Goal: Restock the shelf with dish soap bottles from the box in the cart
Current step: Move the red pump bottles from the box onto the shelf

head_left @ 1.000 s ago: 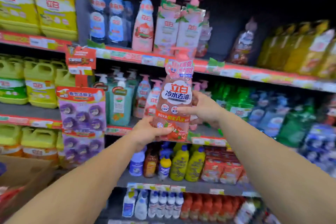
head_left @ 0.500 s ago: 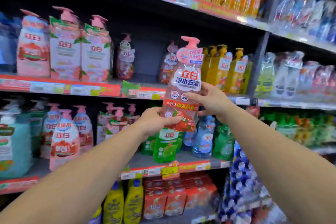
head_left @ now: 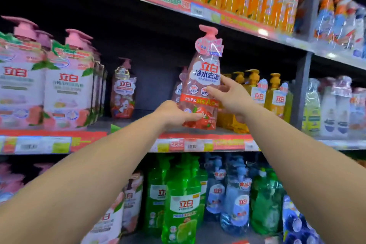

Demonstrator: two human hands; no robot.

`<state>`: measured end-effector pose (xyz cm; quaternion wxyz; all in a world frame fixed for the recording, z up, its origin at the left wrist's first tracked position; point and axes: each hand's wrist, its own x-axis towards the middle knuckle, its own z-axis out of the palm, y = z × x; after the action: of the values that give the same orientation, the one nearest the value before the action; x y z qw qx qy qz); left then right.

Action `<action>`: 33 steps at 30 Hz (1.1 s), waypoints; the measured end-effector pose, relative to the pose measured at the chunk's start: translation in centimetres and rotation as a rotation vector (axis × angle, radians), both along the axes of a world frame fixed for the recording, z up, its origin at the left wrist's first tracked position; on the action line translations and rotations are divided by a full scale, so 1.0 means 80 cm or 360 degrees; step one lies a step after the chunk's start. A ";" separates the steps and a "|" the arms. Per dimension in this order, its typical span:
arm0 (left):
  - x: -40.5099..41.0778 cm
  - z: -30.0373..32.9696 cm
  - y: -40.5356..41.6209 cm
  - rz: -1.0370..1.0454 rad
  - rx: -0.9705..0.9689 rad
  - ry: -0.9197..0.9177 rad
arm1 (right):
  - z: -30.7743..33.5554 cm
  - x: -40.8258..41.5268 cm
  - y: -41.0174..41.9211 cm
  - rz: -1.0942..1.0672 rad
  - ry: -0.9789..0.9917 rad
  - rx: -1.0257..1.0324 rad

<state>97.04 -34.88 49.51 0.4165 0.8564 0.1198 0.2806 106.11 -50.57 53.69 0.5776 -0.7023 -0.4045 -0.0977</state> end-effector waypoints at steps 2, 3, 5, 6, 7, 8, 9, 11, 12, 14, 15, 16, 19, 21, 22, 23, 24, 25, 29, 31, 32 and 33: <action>0.022 0.006 0.015 0.0039 0.0045 0.0067 | -0.003 0.022 0.017 -0.0017 -0.0022 -0.0008; 0.031 0.007 0.020 0.0041 0.0055 0.0115 | -0.006 0.032 0.024 -0.0015 -0.0030 -0.0021; 0.050 0.005 0.029 0.0021 0.0069 0.0234 | -0.012 0.054 0.037 0.0017 -0.0018 -0.0051; 0.060 0.004 0.033 0.0021 0.0073 0.0297 | -0.016 0.066 0.043 0.0034 0.0001 -0.0070; 0.069 0.003 0.036 0.0029 0.0076 0.0359 | -0.020 0.079 0.049 0.0044 0.0021 -0.0089; 0.078 0.002 0.040 0.0044 0.0083 0.0407 | -0.024 0.090 0.055 0.0055 0.0037 -0.0096; 0.087 0.002 0.043 0.0061 0.0084 0.0435 | -0.027 0.102 0.062 0.0065 0.0052 -0.0093; 0.104 0.002 0.047 0.0101 0.0102 0.0446 | -0.027 0.123 0.070 0.0087 0.0079 -0.0102; 0.112 0.003 0.048 0.0135 0.0129 0.0454 | -0.025 0.132 0.072 0.0115 0.0083 -0.0129; 0.126 0.005 0.050 0.0189 0.0172 0.0483 | -0.024 0.151 0.075 0.0192 0.0071 -0.0237; 0.132 0.007 0.052 0.0205 0.0164 0.0492 | -0.025 0.160 0.077 0.0211 0.0073 -0.0306; 0.138 0.009 0.055 0.0231 0.0143 0.0497 | -0.025 0.167 0.079 0.0209 0.0085 -0.0376; 0.157 0.013 0.063 0.0345 0.0113 0.0485 | -0.025 0.185 0.088 0.0098 0.0045 -0.0575; 0.168 0.013 0.063 0.0432 0.0146 0.0445 | -0.025 0.197 0.095 0.0044 -0.0018 -0.0639; 0.174 0.013 0.063 0.0484 0.0165 0.0425 | -0.025 0.203 0.099 0.0033 -0.0038 -0.0653; 0.178 0.013 0.063 0.0539 0.0194 0.0410 | -0.025 0.208 0.104 0.0029 -0.0056 -0.0666; 0.182 0.013 0.064 0.0593 0.0229 0.0402 | -0.025 0.214 0.108 0.0026 -0.0081 -0.0680; 0.186 0.014 0.067 0.0640 0.0261 0.0396 | -0.025 0.219 0.113 0.0022 -0.0113 -0.0703; 0.195 0.013 0.079 0.0750 0.0402 0.0442 | -0.019 0.238 0.125 0.0048 -0.0154 -0.0781; 0.199 0.015 0.085 0.0780 0.0498 0.0489 | -0.017 0.247 0.130 0.0061 -0.0112 -0.0805; 0.201 0.016 0.087 0.0791 0.0542 0.0516 | -0.017 0.251 0.132 0.0057 -0.0113 -0.0819; 0.204 0.017 0.089 0.0799 0.0585 0.0542 | -0.016 0.254 0.134 0.0048 -0.0128 -0.0836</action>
<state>113.32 -27.75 50.86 0.1474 0.8954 0.3418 0.2443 126.43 -39.82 52.39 0.3604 -0.8177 -0.4488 -0.0085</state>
